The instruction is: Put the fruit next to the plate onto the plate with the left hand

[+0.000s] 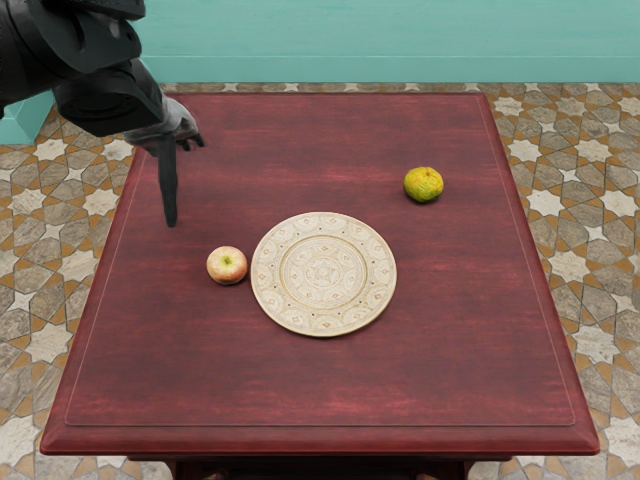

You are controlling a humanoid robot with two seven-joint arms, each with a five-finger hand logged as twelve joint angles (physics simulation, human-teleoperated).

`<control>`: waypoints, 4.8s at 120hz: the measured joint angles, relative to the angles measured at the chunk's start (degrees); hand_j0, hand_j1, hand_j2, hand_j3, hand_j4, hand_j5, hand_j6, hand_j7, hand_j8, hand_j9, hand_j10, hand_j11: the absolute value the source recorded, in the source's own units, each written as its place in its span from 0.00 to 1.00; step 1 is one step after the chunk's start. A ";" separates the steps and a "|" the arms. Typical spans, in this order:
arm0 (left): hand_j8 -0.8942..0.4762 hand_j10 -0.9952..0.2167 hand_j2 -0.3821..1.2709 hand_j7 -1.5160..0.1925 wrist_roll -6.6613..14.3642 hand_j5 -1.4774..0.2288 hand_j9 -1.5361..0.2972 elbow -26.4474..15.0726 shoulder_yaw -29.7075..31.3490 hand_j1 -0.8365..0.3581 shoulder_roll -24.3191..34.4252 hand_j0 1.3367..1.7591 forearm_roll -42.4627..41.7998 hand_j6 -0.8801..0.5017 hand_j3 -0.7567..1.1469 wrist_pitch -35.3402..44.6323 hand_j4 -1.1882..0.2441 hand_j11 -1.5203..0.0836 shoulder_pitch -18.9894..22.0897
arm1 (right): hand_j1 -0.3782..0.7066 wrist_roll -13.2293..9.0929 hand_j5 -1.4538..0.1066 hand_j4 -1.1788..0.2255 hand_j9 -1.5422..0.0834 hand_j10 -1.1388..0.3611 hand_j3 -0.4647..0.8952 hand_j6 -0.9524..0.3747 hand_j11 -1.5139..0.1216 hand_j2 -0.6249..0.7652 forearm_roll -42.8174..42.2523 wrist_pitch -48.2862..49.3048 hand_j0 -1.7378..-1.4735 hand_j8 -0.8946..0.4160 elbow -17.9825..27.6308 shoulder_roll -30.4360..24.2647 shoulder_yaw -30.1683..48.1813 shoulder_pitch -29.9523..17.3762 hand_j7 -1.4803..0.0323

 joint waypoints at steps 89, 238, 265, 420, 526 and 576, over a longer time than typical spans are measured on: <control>0.65 0.82 0.23 0.89 5.76 0.87 0.84 -9.07 -15.31 0.99 0.00 0.76 5.78 0.64 0.40 16.50 0.83 0.95 4.91 | 0.05 0.00 0.91 0.82 0.93 0.74 0.34 0.70 0.91 0.45 0.00 0.00 0.30 0.67 0.00 0.00 0.00 0.00 0.96; 0.52 0.68 0.25 0.75 5.76 0.73 0.71 -21.82 -19.09 0.82 0.00 0.76 5.62 0.51 0.40 48.09 0.71 0.81 11.89 | 0.05 0.00 0.91 0.82 0.93 0.74 0.34 0.70 0.91 0.45 0.00 0.00 0.30 0.67 0.00 0.00 0.00 0.00 0.96; 0.52 0.67 0.25 0.74 5.60 0.72 0.71 -21.71 -20.52 0.80 0.00 0.76 6.10 0.50 0.40 51.14 0.70 0.80 13.11 | 0.05 0.00 0.91 0.82 0.93 0.74 0.34 0.70 0.91 0.45 0.00 0.00 0.30 0.67 0.00 0.00 0.00 0.00 0.96; 0.45 0.59 0.27 0.67 5.61 0.65 0.64 -21.69 -22.40 0.71 0.00 0.76 5.70 0.43 0.40 52.35 0.63 0.72 14.75 | 0.05 0.00 0.91 0.82 0.93 0.74 0.34 0.70 0.91 0.45 0.00 0.00 0.30 0.67 0.00 0.00 0.00 0.00 0.96; 0.32 0.29 0.48 0.39 6.00 0.37 0.37 -21.94 -21.75 0.46 0.00 0.76 0.39 0.32 0.40 52.35 0.38 0.42 11.42 | 0.05 0.00 0.91 0.82 0.93 0.74 0.34 0.70 0.91 0.45 0.00 0.00 0.30 0.67 0.00 0.00 0.00 0.00 0.96; 0.28 0.28 0.54 0.38 7.09 0.36 0.37 -22.02 -20.64 0.46 0.00 0.76 -1.02 0.29 0.40 52.37 0.37 0.41 5.44 | 0.05 0.00 0.91 0.82 0.93 0.74 0.34 0.70 0.91 0.45 0.00 0.00 0.30 0.67 0.00 0.00 0.00 0.00 0.96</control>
